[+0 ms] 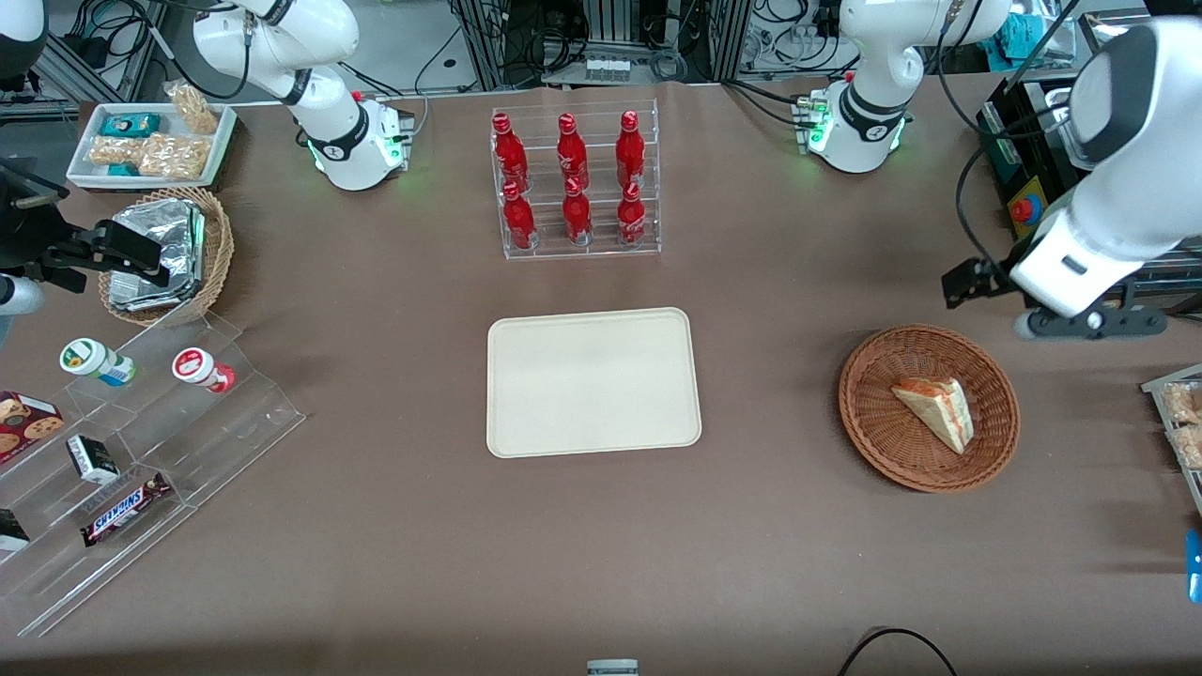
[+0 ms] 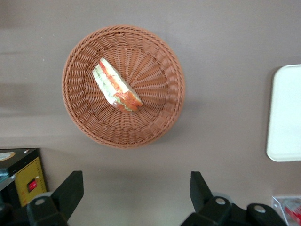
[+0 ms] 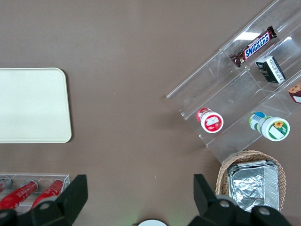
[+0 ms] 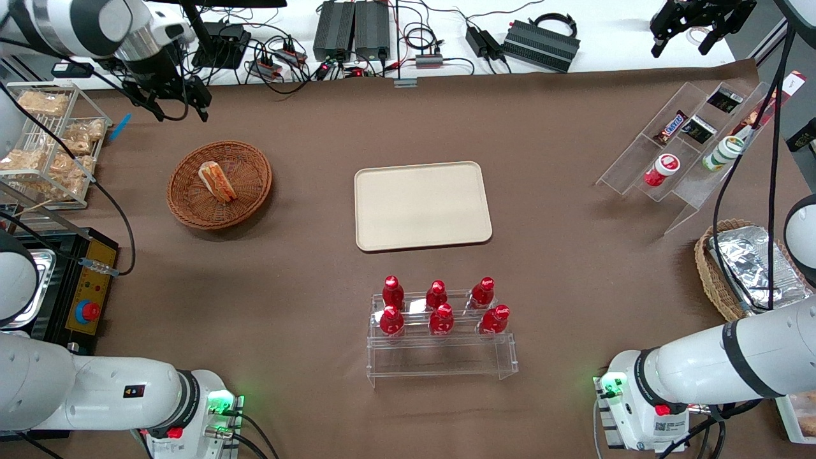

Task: Place sandwich from basket to tray
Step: 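Close the left gripper on the wrapped sandwich wedge and lift it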

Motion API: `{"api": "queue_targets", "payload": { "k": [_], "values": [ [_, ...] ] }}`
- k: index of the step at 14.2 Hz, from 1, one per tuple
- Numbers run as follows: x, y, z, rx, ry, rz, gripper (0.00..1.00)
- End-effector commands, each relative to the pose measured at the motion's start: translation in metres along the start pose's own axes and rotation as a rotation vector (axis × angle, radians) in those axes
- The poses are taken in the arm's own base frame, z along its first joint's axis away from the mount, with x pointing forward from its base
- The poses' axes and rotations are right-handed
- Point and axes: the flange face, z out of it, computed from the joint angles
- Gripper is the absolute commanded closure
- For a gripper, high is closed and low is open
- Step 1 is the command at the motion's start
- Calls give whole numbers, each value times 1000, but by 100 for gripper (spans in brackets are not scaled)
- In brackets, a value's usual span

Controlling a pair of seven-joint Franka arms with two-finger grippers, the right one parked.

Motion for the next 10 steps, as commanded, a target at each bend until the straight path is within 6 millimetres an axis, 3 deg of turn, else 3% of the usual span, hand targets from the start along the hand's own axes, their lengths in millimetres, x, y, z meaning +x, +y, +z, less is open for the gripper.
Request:
{"api": "queue_targets", "payload": {
  "k": [1,4,8,10],
  "values": [
    [7,-15,56,8,15,-8,0],
    [21,-25,111,2,43,-27,0],
    [32,-38,153,-3,68,-56,0],
    [32,-72,175,-21,81,-153,0]
  ]
}}
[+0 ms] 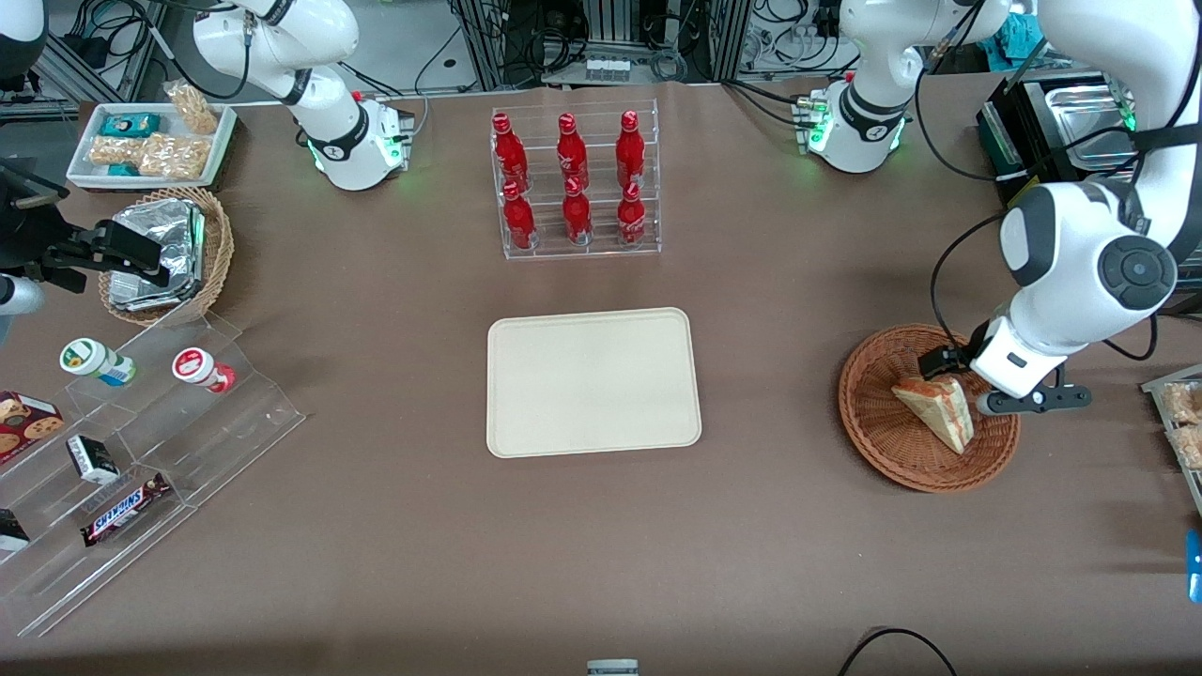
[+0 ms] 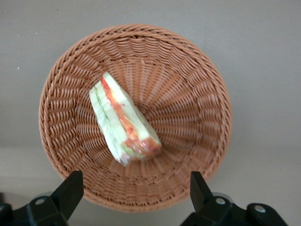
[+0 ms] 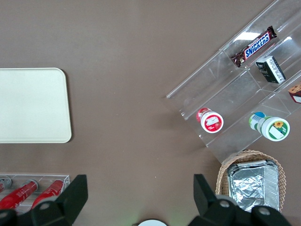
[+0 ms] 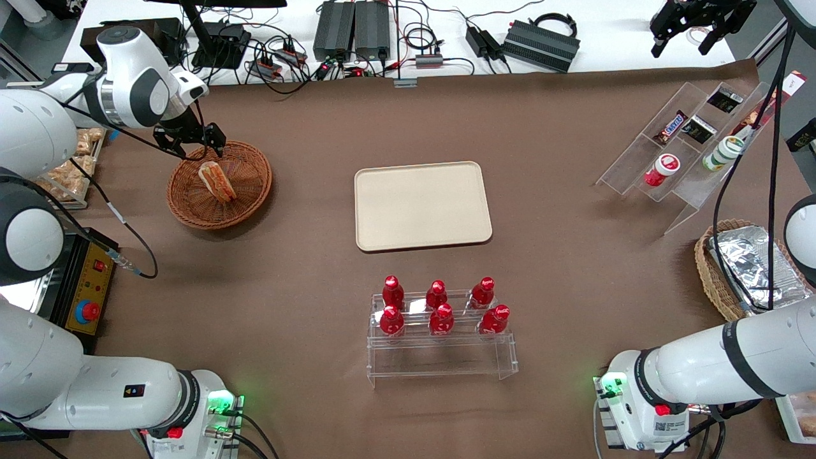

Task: Place sandwich from basket to tray
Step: 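Close the left gripper on the wrapped sandwich wedge and lift it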

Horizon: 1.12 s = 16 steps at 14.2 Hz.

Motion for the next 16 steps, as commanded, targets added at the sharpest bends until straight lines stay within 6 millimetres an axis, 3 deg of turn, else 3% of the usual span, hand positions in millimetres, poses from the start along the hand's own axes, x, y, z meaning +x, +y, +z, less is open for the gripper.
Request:
{"api": "queue_targets", "payload": {
  "k": [1,7,12,13,15,16],
  "values": [
    [-1,-29,18,-30,13,-121,0],
    [8,-27,40,-110,23,-624,0],
    [10,-25,84,-88,-20,-690,1],
    [11,-25,91,-86,-25,-699,14],
    [11,-25,96,-84,-24,-725,77],
    [11,-24,92,-81,-24,-717,88]
  ]
}}
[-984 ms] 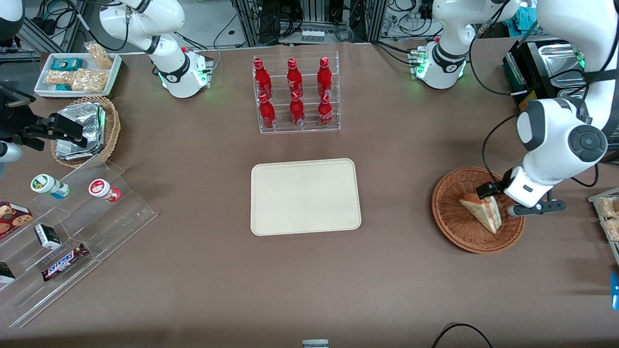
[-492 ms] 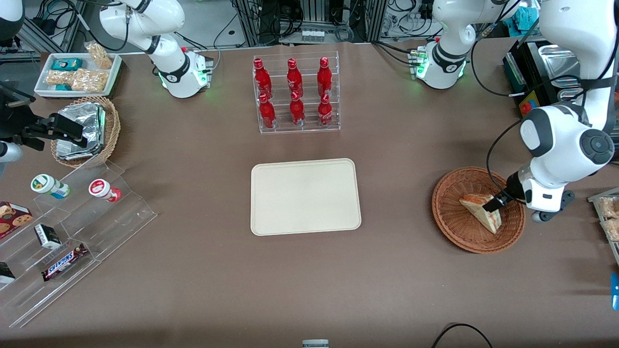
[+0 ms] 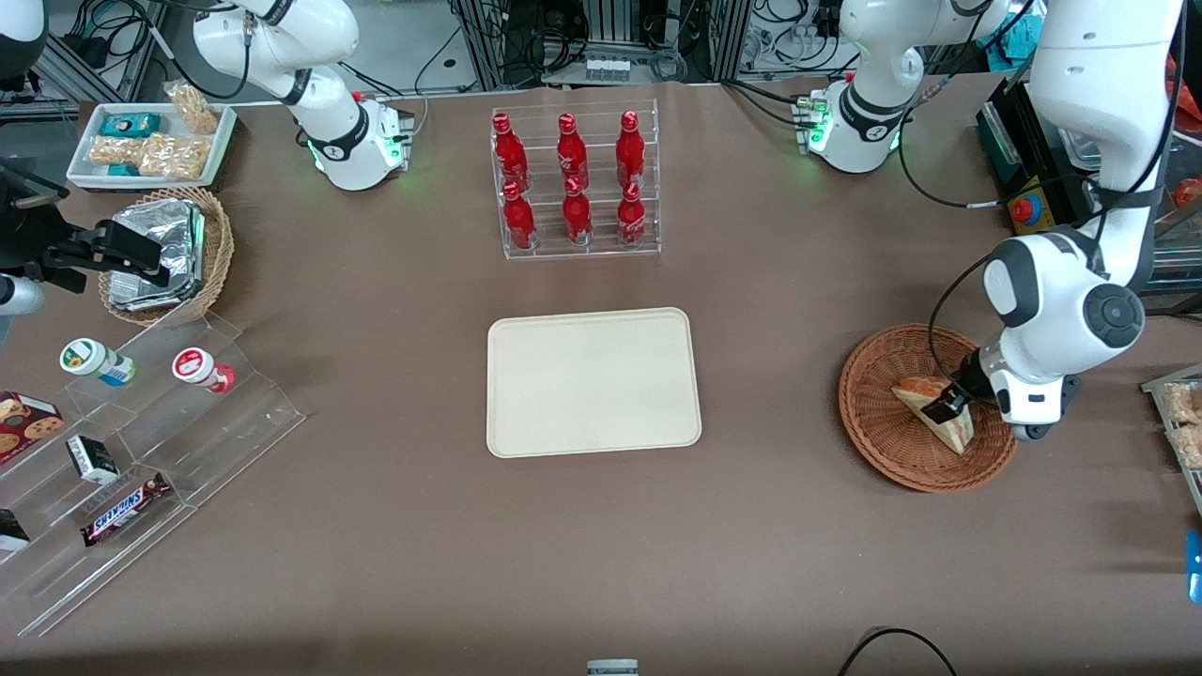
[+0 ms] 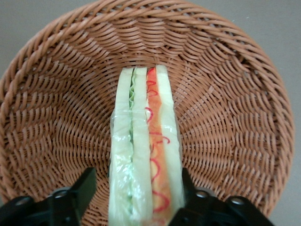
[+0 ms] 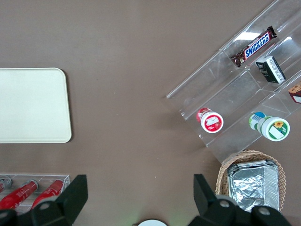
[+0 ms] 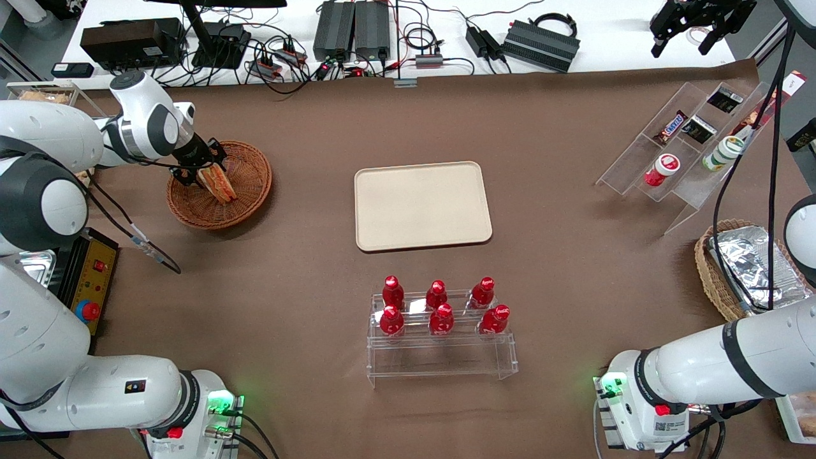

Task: Place sandwich from basket to tray
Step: 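Close the left gripper on the wrapped sandwich wedge and lift it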

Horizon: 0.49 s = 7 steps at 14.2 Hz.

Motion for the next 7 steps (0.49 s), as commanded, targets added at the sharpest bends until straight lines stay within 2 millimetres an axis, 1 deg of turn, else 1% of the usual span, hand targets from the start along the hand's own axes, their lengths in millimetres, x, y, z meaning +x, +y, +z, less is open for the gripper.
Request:
{"api": "queue_targets", "payload": {
  "k": [1,2,3,5,6,7],
  "values": [
    [-2,5,-16,-9,4,-15,92],
    [-6,4,-26,14,-16,0,94],
    [-7,5,-43,29,-25,17,96],
    [-17,13,-74,52,-44,91,100],
    [-29,26,-85,60,-56,175,100],
    [-43,42,-92,74,-55,292,100]
  ]
}}
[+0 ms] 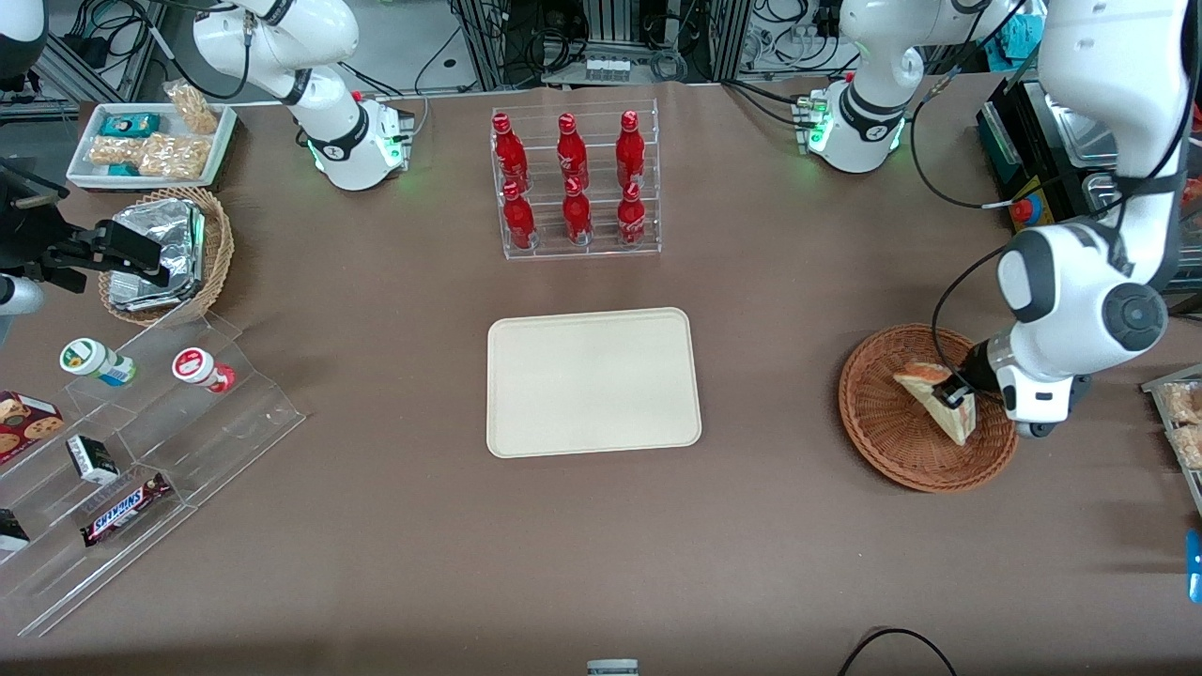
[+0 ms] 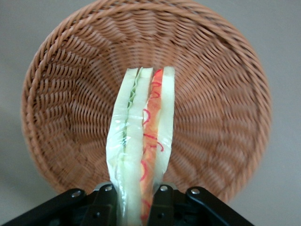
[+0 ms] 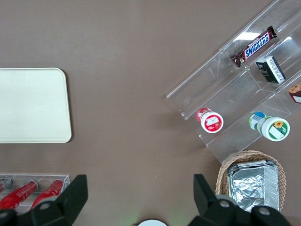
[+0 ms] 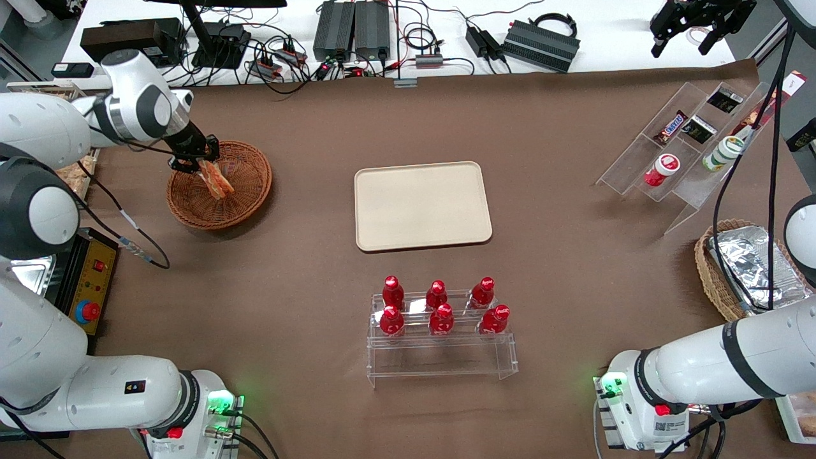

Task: Place sandwich from basket to tray
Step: 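Close the left gripper on the wrapped sandwich wedge and lift it, then carry the sandwich with the left gripper over the white tray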

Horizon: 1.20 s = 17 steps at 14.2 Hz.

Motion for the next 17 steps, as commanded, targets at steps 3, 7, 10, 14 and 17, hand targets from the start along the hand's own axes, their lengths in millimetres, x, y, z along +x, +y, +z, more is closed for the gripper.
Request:
{"api": "queue_targets", "payload": {
  "k": [3,7,10,14,17],
  "values": [
    [-67,80,-28,73,27,457,99],
    [-150,171,0,95,31,534,100],
    [-219,248,18,90,60,501,100],
    [-301,325,45,57,64,475,100],
    [-354,363,66,39,65,463,100]
  ]
}}
